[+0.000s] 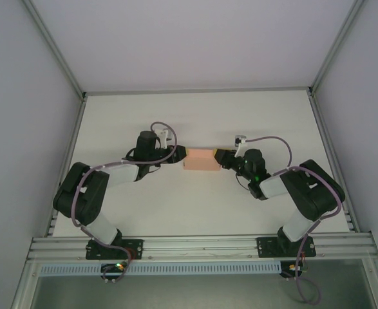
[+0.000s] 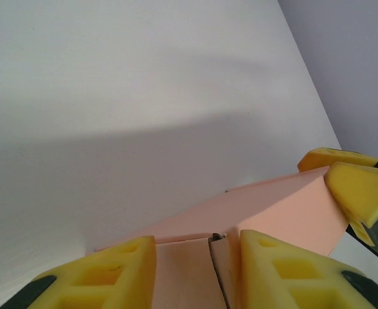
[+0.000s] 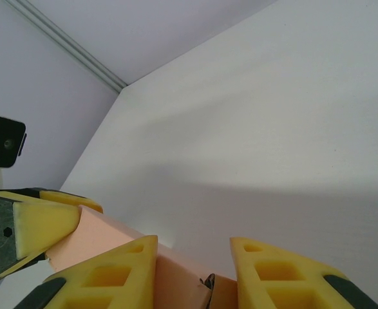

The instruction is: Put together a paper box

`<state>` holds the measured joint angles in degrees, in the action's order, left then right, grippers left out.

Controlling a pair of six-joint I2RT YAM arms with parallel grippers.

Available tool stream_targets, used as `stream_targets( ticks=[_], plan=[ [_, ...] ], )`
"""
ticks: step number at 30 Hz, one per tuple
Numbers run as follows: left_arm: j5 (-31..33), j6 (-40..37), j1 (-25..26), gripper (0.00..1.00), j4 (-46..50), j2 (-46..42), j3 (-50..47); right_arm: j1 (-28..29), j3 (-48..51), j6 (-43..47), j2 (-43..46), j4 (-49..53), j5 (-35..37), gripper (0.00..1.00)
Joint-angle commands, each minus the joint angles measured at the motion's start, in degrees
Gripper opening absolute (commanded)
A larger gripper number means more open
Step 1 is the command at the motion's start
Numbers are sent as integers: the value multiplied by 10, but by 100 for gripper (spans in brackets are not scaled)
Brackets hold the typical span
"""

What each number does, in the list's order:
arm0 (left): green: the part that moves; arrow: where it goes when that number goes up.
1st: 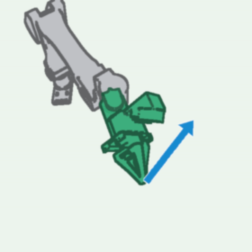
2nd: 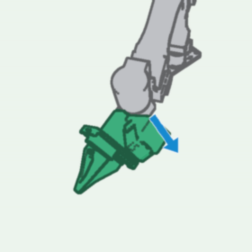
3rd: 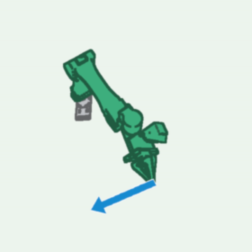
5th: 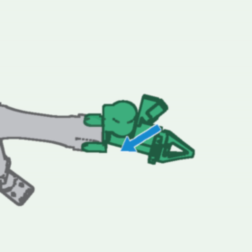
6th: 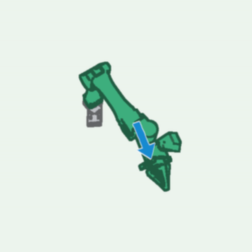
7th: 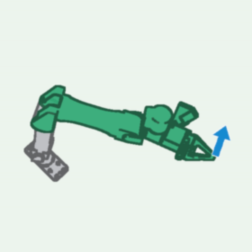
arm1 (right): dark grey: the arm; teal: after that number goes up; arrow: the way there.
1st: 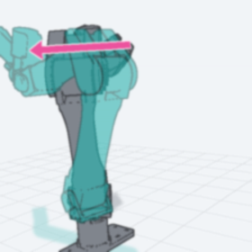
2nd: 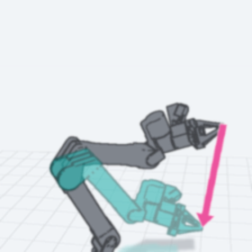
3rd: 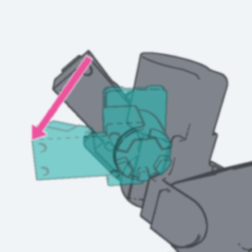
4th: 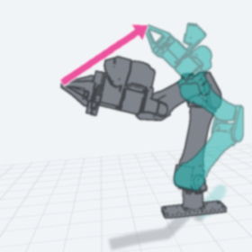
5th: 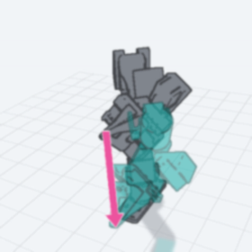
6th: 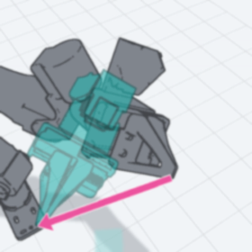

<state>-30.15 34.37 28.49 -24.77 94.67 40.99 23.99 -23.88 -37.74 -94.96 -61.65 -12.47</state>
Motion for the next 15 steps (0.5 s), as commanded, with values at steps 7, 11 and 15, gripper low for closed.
stream_targets(
  ticks=[7,11,15],
  plan=[
    [110,-61,26,50,384,18,35,12,-35,44,37,305,-59,31],
    [128,-76,29,56,418,17,125,12,-103,72,78,417,-51,51],
    [120,-103,39,68,423,15,184,11,-155,88,105,479,-41,70]
  ],
)
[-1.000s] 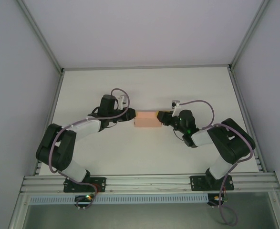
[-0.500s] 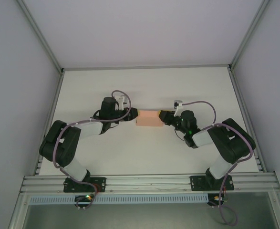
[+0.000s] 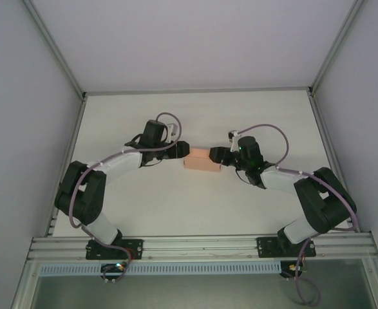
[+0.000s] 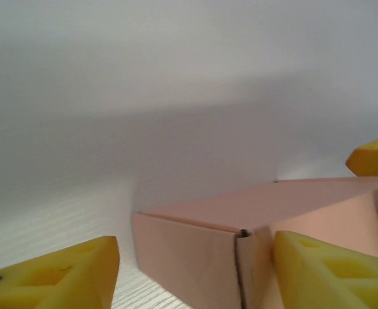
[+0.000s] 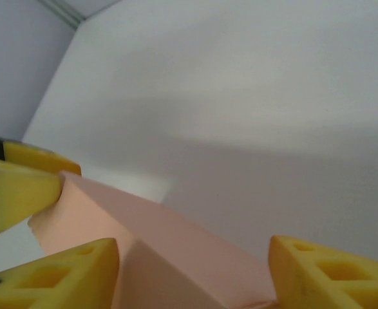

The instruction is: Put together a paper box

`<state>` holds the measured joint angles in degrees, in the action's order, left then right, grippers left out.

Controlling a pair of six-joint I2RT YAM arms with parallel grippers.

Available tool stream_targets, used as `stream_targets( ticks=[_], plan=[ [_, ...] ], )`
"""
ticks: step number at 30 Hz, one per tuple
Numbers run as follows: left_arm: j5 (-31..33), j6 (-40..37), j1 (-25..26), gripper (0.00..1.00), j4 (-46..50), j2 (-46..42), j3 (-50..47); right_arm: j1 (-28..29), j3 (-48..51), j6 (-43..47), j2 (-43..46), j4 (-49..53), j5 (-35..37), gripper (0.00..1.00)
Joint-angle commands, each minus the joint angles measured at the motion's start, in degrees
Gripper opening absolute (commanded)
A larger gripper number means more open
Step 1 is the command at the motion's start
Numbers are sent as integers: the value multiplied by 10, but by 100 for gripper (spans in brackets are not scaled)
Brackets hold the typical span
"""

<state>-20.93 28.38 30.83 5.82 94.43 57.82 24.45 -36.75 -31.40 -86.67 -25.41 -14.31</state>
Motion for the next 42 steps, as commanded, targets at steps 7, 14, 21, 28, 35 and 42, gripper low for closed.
stream_targets(
  ticks=[7,14,21,28,35,42],
  plan=[
    [40,-61,18,87,131,-10,49,7,-90,46,38,199,15,100],
    [34,-61,8,100,131,-27,46,4,-111,84,55,253,52,100],
    [-17,-49,-3,100,98,-42,33,-4,-138,159,56,295,12,100],
    [-15,-51,-9,100,107,-51,22,-7,-177,275,44,329,-25,99],
    [10,-44,-45,100,114,-100,-24,4,-288,611,-14,518,-128,100],
    [51,-45,-66,100,136,-162,-72,26,-388,798,-109,686,-103,100]
  ],
)
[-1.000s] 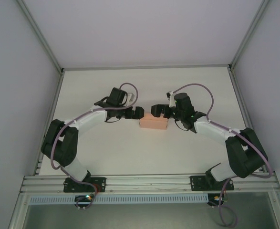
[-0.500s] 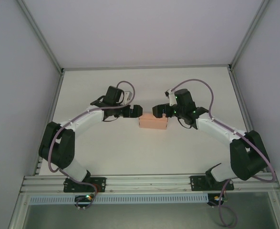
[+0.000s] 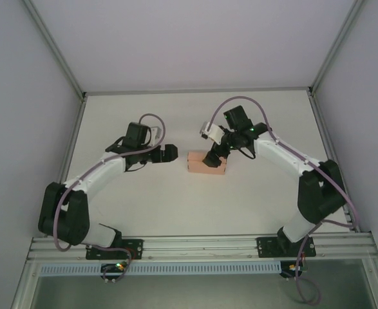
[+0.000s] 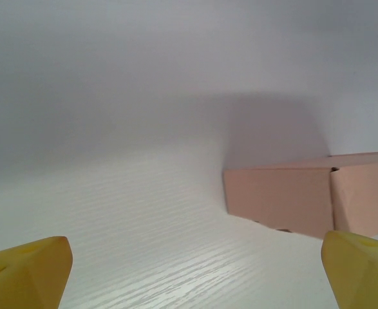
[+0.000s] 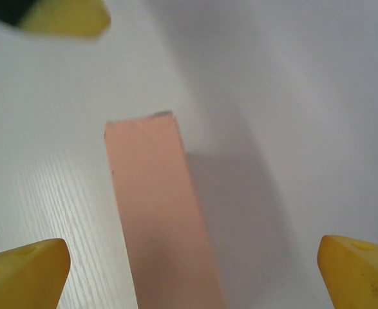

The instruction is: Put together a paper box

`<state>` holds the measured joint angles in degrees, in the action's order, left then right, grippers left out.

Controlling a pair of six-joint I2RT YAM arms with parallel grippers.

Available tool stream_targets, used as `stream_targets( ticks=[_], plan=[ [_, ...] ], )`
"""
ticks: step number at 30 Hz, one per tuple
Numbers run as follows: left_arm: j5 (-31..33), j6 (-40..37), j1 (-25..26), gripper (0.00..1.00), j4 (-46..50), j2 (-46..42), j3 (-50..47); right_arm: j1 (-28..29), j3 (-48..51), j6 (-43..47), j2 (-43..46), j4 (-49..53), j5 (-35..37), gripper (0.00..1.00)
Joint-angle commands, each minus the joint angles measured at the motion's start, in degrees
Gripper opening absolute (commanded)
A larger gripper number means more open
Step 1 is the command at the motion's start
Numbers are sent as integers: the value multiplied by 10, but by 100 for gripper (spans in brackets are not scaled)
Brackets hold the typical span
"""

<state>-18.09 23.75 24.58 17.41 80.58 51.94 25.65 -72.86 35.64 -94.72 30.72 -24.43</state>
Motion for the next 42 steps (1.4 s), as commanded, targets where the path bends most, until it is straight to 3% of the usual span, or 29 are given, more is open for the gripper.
stream_targets(
  ticks=[1,5,12,17,21,24,28,32,37,42],
  plan=[
    [29,1,-4,100,26,-32,-18,21,-37,136,-40,139,19,100],
    [36,-1,-23,100,36,-54,-31,30,-68,143,-80,161,88,99],
    [56,-6,-28,100,48,-79,-41,62,-70,144,-116,108,201,86],
    [66,-12,-30,100,58,-98,-50,82,-52,149,-116,67,252,64],
    [75,-13,-31,100,61,-116,-59,102,-43,147,-117,52,304,53],
    [76,-13,-32,100,65,-129,-65,120,-26,146,-112,9,374,33],
    [81,-10,-33,100,64,-144,-72,133,-10,150,-105,-52,431,31],
    [81,-4,-33,100,62,-150,-77,147,23,182,-111,-169,508,39],
    [81,-1,-33,100,62,-157,-80,158,45,220,-152,-286,576,38],
    [71,0,-32,100,61,-160,-82,166,43,227,-180,-285,594,48]
  ],
)
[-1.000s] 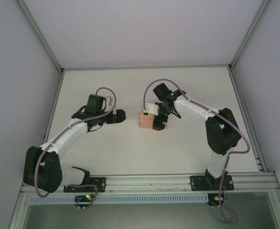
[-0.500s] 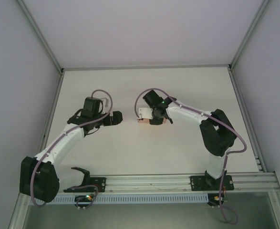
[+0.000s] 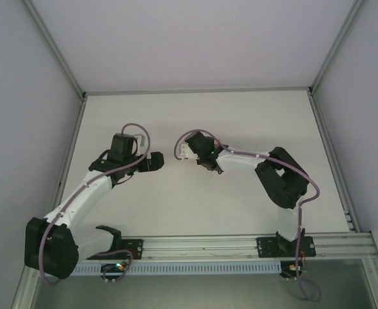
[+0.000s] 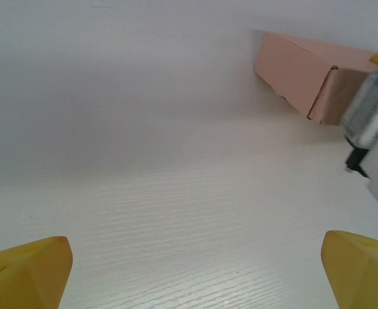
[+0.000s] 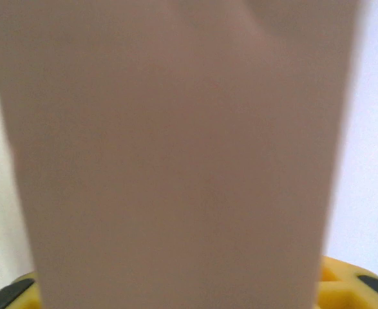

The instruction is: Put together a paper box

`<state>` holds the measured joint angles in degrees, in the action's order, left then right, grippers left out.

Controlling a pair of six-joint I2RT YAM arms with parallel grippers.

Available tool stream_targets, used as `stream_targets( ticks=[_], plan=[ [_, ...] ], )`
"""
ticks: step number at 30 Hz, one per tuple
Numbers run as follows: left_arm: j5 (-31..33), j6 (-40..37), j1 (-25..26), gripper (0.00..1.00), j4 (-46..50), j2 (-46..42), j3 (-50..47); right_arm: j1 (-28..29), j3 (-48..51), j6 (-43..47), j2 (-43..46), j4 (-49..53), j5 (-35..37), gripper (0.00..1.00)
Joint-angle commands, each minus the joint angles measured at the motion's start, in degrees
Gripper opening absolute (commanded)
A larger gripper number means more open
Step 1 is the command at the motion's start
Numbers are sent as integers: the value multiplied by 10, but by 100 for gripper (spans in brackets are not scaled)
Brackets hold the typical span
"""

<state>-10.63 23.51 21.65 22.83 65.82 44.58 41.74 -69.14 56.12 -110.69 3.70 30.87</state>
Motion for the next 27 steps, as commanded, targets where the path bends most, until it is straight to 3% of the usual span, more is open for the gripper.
stream_targets(
  ticks=[1,7,11,20,27],
  plan=[
    [-4,4,-3,100,7,-13,-9,6,10,19,-19,-15,36,49],
    [-7,5,-3,100,6,-20,-10,10,35,15,3,-20,21,70],
    [-8,5,-3,100,6,-24,-9,14,38,-4,26,52,-32,100],
    [-4,3,-3,100,8,-24,-7,19,15,-52,77,182,-149,100],
    [30,-1,-6,100,11,-9,14,-8,49,-134,188,128,-217,100]
  ],
)
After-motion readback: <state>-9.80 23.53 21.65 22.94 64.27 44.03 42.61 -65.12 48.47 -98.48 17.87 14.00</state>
